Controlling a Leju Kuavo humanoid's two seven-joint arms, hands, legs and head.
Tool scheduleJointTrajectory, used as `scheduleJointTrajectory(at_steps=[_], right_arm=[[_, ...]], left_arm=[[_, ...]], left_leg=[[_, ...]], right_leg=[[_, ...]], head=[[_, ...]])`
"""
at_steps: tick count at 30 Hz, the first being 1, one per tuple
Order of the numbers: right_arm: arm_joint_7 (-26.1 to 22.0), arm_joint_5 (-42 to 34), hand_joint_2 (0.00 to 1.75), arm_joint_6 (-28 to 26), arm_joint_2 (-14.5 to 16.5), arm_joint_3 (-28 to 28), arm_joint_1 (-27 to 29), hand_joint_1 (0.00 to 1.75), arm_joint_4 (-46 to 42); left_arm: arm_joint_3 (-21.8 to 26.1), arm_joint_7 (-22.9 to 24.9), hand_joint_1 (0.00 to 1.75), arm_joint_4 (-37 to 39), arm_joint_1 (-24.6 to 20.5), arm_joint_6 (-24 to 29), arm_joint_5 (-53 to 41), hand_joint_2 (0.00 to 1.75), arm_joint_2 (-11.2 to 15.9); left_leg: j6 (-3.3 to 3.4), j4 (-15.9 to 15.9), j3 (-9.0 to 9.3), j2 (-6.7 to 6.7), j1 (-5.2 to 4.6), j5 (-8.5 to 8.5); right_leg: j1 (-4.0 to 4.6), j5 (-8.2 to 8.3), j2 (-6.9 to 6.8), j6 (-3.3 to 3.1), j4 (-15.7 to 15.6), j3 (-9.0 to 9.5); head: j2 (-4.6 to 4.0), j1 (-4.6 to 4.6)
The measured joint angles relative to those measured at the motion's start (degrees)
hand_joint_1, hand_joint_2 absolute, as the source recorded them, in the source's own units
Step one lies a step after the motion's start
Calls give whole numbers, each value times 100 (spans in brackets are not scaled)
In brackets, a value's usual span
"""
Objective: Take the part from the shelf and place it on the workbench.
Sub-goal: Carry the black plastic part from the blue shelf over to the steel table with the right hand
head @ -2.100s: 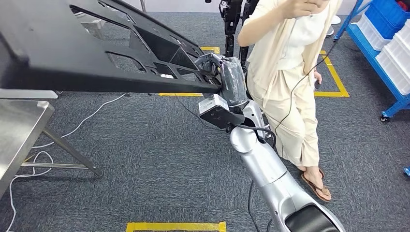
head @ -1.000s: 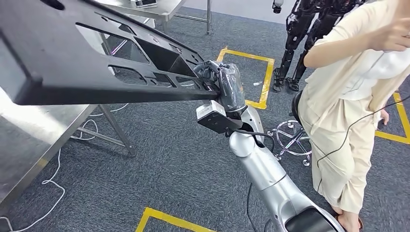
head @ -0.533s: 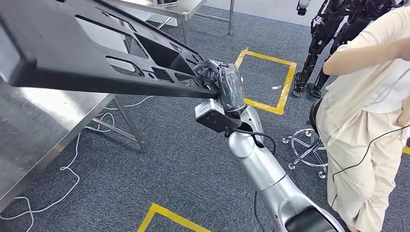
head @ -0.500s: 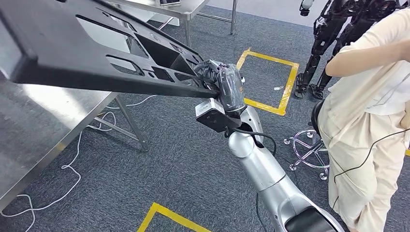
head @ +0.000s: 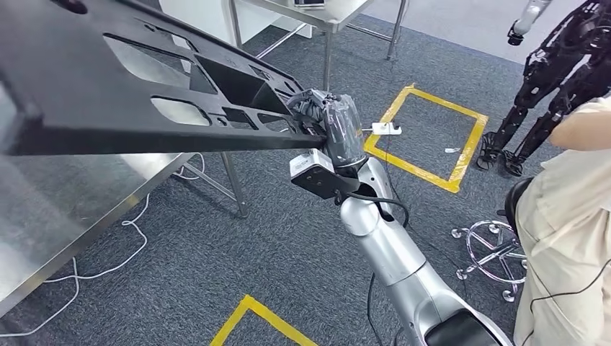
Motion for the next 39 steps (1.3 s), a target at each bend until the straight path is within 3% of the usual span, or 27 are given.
scheduleJointTrajectory(at_steps=[1, 2, 4, 5, 7, 9, 11, 12, 14, 16, 17, 18, 20, 22, 24, 26, 27, 29, 31, 32, 33, 35, 37, 39], right_arm=[[2, 0, 175, 8, -16, 0, 8, 175, 2], [2, -1, 175, 21, -25, 0, 8, 175, 3], [-10, -10, 175, 53, -32, 2, -26, 175, 10], [-16, -19, 175, 66, -32, 3, -50, 175, 17], [-29, -45, 175, 83, -21, 11, -88, 175, 42], [-39, -65, 175, 91, 8, 19, -107, 175, 69], [-50, -71, 175, 97, 48, 21, -131, 175, 95], [-58, -73, 175, 100, 63, 21, -143, 175, 103], [-75, -80, 175, 105, 74, 22, -155, 175, 122], [-88, -85, 175, 107, 73, 24, -156, 175, 154], [-94, -85, 175, 107, 73, 26, -156, 175, 167], [-99, -85, 175, 107, 74, 27, -158, 175, 174], [-108, -86, 175, 107, 80, 28, -167, 175, 177], [-112, -87, 175, 107, 85, 30, -181, 175, 177], [-113, -87, 175, 107, 95, 31, -191, 175, 177], [-113, -87, 175, 107, 104, 33, -198, 175, 177], [-113, -87, 175, 107, 102, 34, -201, 175, 177], [-114, -87, 175, 107, 77, 36, -191, 175, 187], [-114, -87, 175, 107, 51, 36, -167, 175, 209], [-114, -87, 175, 107, 43, 37, -161, 175, 218], [-114, -87, 175, 107, 38, 37, -160, 175, 223], [-114, -88, 175, 107, 32, 37, -165, 175, 226], [-115, -91, 175, 109, 30, 42, -164, 175, 228], [-115, -93, 175, 112, 34, 46, -164, 175, 229]], left_arm=[[1, 0, 0, 0, 1, 6, 3, 175, -4], [4, -1, 0, 0, 4, 16, 9, 175, -10], [10, -8, 0, 0, 8, 41, 32, 175, -27], [15, -13, 0, 0, 7, 52, 42, 175, -31], [25, -26, 0, 0, 14, 73, 54, 175, -34], [35, -34, 0, 0, 38, 91, 58, 175, -36], [48, -37, 0, 0, 49, 104, 59, 175, -37], [53, -38, 0, 0, 43, 110, 60, 175, -37], [57, -39, 0, 0, 32, 117, 60, 175, -42], [59, -39, 0, 0, 33, 125, 60, 175, -44], [60, -39, 0, 0, 36, 132, 60, 175, -45], [61, -39, 0, 0, 38, 139, 60, 175, -44], [61, -39, 0, 0, 34, 150, 58, 175, -41], [61, -38, 0, 0, 24, 155, 57, 175, -39], [61, -37, 0, 0, 23, 161, 56, 175, -39], [61, -37, 0, 0, 27, 164, 56, 175, -45], [61, -37, 0, 0, 25, 164, 55, 175, -47], [61, -37, 0, 0, 18, 164, 56, 175, -51], [61, -35, 0, 0, 17, 164, 56, 175, -53], [61, -34, 0, 0, 19, 164, 56, 175, -56], [61, -33, 0, 0, 21, 164, 56, 175, -60], [62, -33, 0, 0, 22, 161, 60, 175, -68], [69, -50, 0, 0, 27, 152, 88, 175, -71], [89, -85, 0, 0, 47, 146, 123, 175, -72]], left_leg=[[-2, 4, 0, -74, 2, -1], [-7, 10, 2, -144, 6, -4], [-43, 53, -7, -279, 18, -26], [-77, 92, -27, -336, 10, -48], [-147, 147, -79, -424, 2, -74], [-198, 156, -112, -472, 19, -75], [-245, 308, -182, -316, 29, -180], [-270, 533, -283, -180, 31, -317], [-315, 1280, -649, 60, 39, -689], [-328, 1806, -928, 122, 47, -845], [-319, 1747, -905, 132, 46, -759], [-297, 1467, -763, 155, 43, -590], [-222, 657, -318, 343, 11, -260], [-163, 241, -97, 480, -37, -164], [-122, 195, -94, 400, -63, -168], [-60, 118, -39, 296, -34, -117], [-29, 79, -10, 242, -16, -87], [3, 54, 7, 114, 1, -61], [5, 58, 6, -33, 0, -62], [2, 62, 8, -106, 1, -64], [-5, 69, 12, -180, 3, -69], [-44, 105, 12, -320, 0, -94], [-107, 142, -14, -425, -8, -123], [-167, 146, -45, -488, 9, -128]], right_leg=[[-9, 17, 8, 38, 92, -82], [-17, 118, 12, 90, -26, -58], [-71, 469, 109, 209, -781, 255], [-88, 604, 175, 229, -1126, 418], [-92, 720, 251, 177, -1446, 569], [-75, 741, 173, 74, -1447, 574], [-88, 751, 99, -5, -1459, 588], [-94, 749, 56, -45, -1464, 595], [-65, 734, -44, -102, -1464, 601], [-42, 723, -154, -117, -1463, 600], [-35, 719, -207, -121, -1463, 603], [-28, 711, -257, -121, -1463, 611], [1, 691, -345, -108, -1463, 636], [30, 666, -419, -67, -1465, 656], [41, 649, -507, -13, -1487, 688], [44, 581, -408, 30, -1390, 661], [41, 483, -285, 32, -1197, 579], [16, 173, -51, 4, -467, 224], [3, 1, 0, 28, 129, -111], [-1, 59, 7, 71, 120, -134], [-9, 203, 21, 125, -113, -47], [-41, 565, 147, 209, -929, 306], [-56, 745, 244, 178, -1427, 538], [-37, 765, 202, 89, -1481, 578]], head=[[0, -1], [1, 0], [0, 2], [0, 3], [0, 3], [1, 1], [1, -17], [1, -30], [1, -53], [1, -52], [1, -53], [1, -53], [1, -52], [1, -49], [1, -48], [0, -38], [0, -28], [0, -14], [1, -10], [1, -9], [1, -9], [0, -9], [0, -11], [1, -14]])
